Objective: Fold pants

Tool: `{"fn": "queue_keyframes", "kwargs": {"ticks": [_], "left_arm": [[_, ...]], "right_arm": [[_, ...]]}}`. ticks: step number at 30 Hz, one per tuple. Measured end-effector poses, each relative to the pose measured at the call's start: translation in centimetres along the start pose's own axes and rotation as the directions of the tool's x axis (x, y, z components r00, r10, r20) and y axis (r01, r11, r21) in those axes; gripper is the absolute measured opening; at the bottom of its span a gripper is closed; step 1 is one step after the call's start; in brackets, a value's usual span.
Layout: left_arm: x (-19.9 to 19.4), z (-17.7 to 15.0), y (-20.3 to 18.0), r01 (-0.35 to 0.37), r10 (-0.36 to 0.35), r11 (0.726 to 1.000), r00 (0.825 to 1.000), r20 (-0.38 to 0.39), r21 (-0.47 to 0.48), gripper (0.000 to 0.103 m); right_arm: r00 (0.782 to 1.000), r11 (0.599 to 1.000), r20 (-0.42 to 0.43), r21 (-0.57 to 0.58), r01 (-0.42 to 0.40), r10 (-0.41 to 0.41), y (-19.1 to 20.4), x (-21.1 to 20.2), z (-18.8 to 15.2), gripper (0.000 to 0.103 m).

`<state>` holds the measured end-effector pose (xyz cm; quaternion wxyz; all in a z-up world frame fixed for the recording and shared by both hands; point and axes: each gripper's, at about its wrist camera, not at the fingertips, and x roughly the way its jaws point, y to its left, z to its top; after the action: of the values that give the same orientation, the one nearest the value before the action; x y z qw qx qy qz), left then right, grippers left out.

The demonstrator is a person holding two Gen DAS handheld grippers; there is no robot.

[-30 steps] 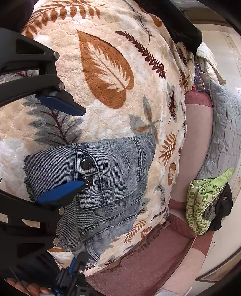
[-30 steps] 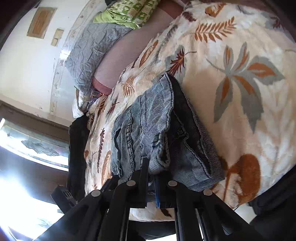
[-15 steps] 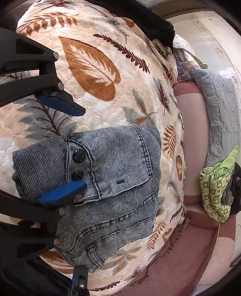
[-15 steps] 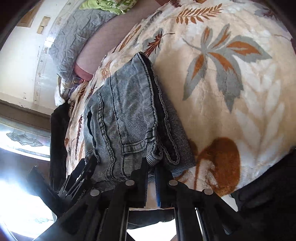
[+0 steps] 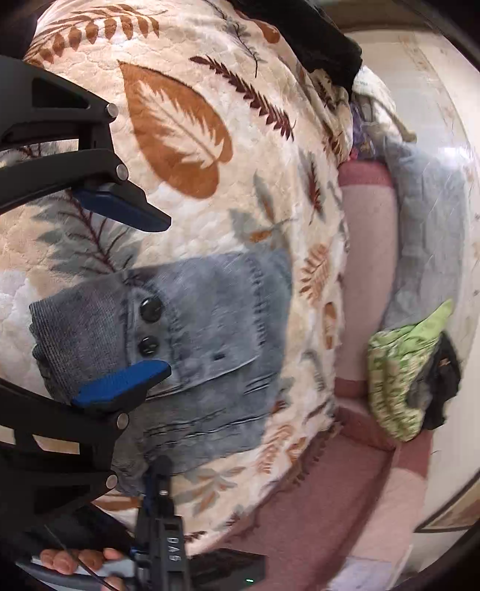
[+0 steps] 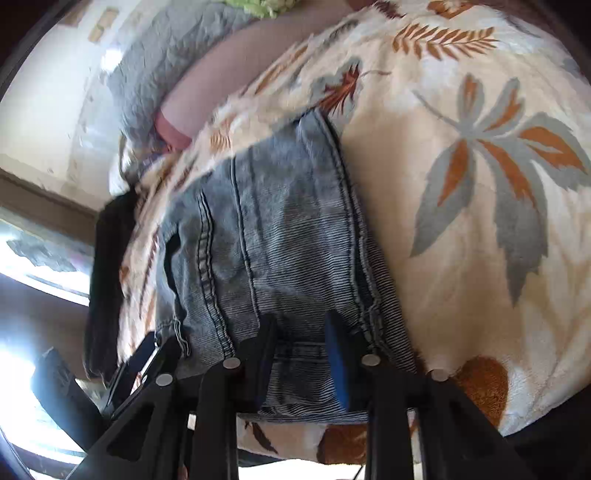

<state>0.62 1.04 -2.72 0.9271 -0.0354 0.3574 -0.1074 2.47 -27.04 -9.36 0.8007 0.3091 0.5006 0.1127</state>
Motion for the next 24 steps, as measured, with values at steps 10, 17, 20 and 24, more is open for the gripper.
{"fn": "queue_keyframes", "kwargs": {"ticks": [10,17,20,24], "left_arm": [[2.6,-1.2,-0.8,-0.103,0.11,0.988,0.992,-0.058,0.118,0.072],[2.4,-1.4,-0.6,-0.102,0.108,0.987,0.993,-0.044,0.123,0.072],[2.4,-1.5,-0.5,-0.092,0.097,0.988,0.994,-0.04,0.12,0.072],[2.5,-1.4,-0.5,-0.085,0.09,0.99,0.995,-0.04,0.117,0.072]], "right_arm": [[0.999,0.982,0.043,-0.189,0.022,-0.014,10.3,-1.9,4.6,0.034],[0.966,0.976,-0.224,-0.146,-0.164,0.129,13.7,9.5,9.3,0.069],[0.967,0.995,-0.238,-0.025,-0.094,0.086,8.9,11.9,9.2,0.027],[0.971,0.998,-0.231,-0.023,-0.063,0.056,8.4,10.1,9.0,0.02]]}}
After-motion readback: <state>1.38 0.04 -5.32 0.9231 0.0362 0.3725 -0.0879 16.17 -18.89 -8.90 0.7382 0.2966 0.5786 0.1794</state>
